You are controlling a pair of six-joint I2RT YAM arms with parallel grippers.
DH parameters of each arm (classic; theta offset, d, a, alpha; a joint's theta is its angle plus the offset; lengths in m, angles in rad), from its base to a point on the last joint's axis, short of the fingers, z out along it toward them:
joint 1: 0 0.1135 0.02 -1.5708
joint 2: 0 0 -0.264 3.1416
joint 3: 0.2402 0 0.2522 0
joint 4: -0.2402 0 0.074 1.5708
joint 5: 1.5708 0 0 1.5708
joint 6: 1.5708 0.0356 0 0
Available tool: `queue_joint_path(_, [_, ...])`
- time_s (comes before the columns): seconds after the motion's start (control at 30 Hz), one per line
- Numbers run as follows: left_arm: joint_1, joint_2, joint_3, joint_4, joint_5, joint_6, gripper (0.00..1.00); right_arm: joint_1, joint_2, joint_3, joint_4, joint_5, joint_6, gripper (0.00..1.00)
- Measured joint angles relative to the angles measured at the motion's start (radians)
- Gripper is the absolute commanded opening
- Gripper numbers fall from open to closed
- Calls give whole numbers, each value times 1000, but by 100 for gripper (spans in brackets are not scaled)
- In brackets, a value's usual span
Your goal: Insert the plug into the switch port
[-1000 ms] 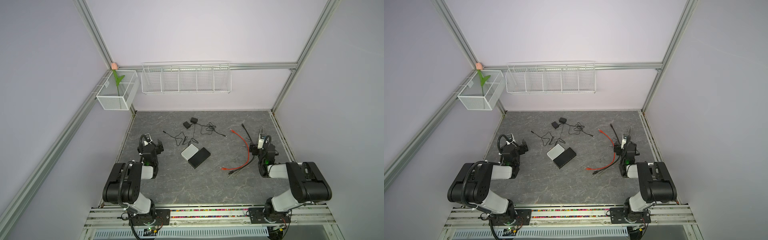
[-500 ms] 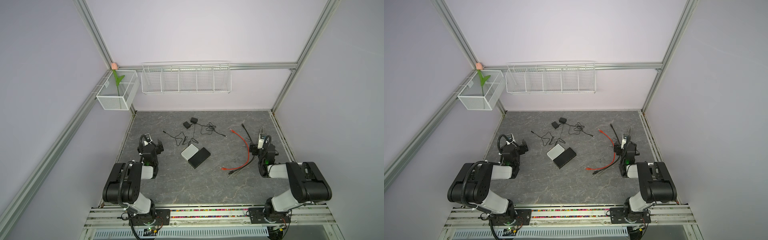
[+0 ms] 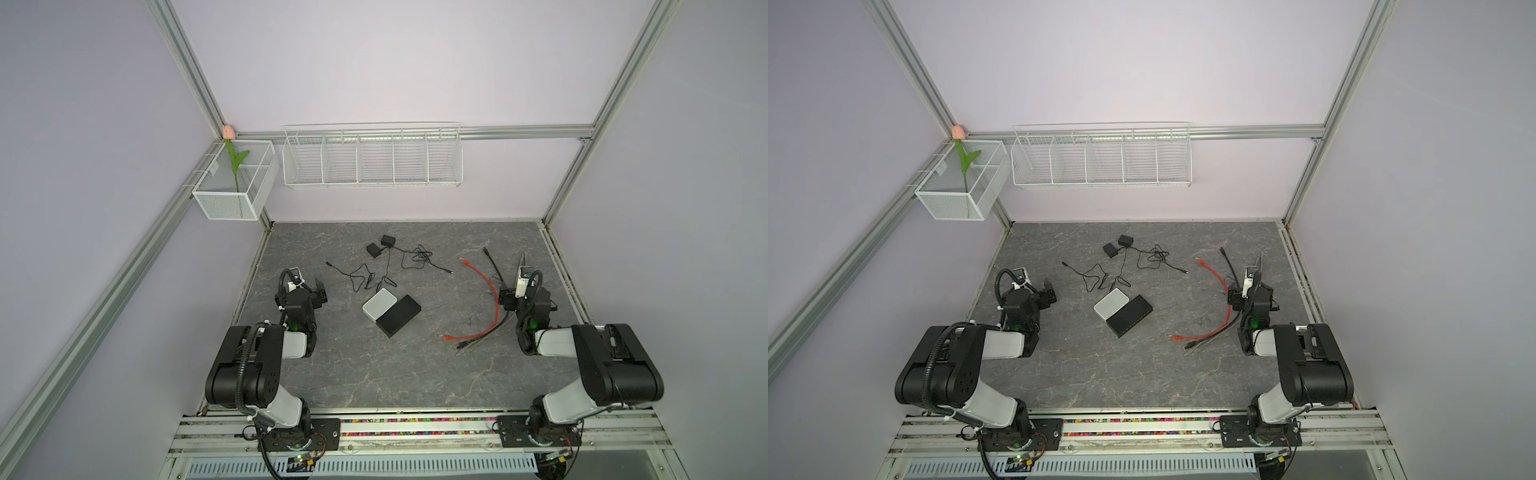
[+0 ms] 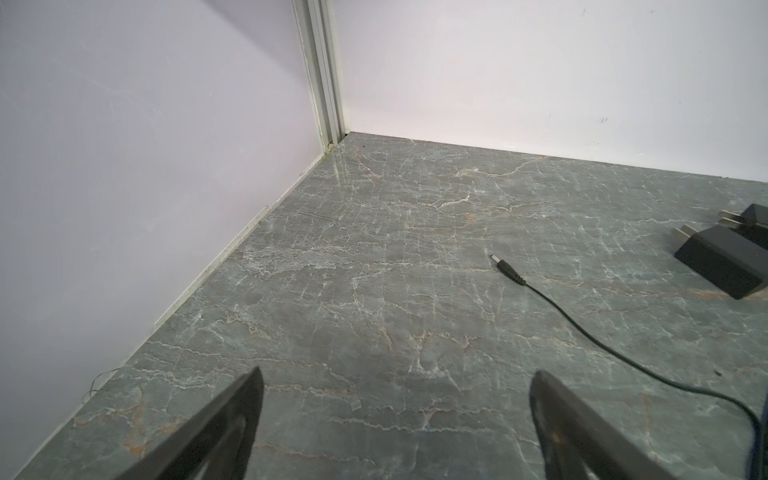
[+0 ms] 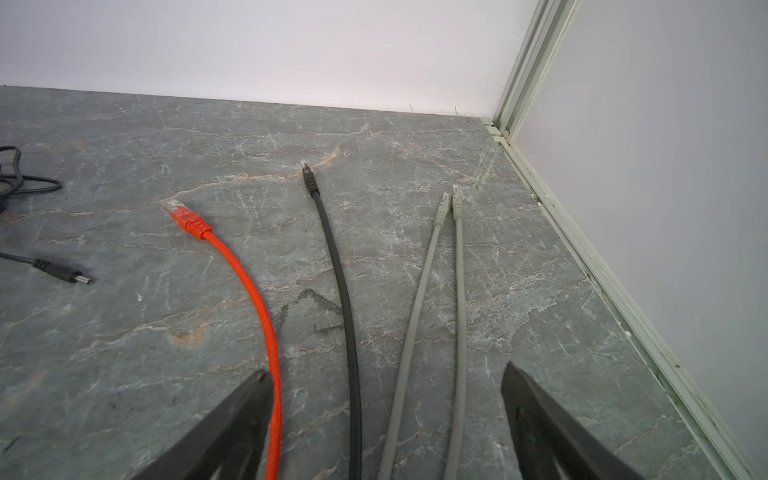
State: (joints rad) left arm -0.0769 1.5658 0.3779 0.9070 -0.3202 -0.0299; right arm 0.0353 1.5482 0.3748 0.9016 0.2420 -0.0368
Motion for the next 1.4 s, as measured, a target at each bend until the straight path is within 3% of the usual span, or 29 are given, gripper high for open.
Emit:
queue_joint_path(0.47, [-1,0,-2,9,-4,1,99,0,0,0,0,0,0,89])
queue_joint_path(0.6, [-27,-34,-39,46,-47,8,99,3,-14,-1,-14,-1,-1,89])
queue_joint_path(0.67, [-51,-56,-56,59,-91,16,99,19,-95,0,-101,1,-13,89])
queue_joint_path(0.77, [-105,-157,-4,-127,-185,13,99,68,-282,53,-289,-13,-27,89])
queue_joint_path(0.87, [-118,-253,201,-428,-217,-66,99,98,-401,261,-571,-29,45,89])
queue_joint_path(0.97, [-115,-295,374,-585,-127,-127,99,80,-394,520,-858,-67,224,89])
queue_joint_path(1.07, [-116,-282,470,-721,26,-187,100,75,-367,615,-1003,-171,299,89])
queue_joint_path(1.27, [-116,-133,516,-924,280,-265,100,176,-391,539,-1183,-328,345,90])
queue_joint_path(1.33, [-116,-82,515,-948,332,-286,100,197,-416,527,-1200,-397,355,98])
queue_joint_path(1.4, [-116,-32,514,-953,379,-309,97,242,-470,483,-1151,-475,359,95])
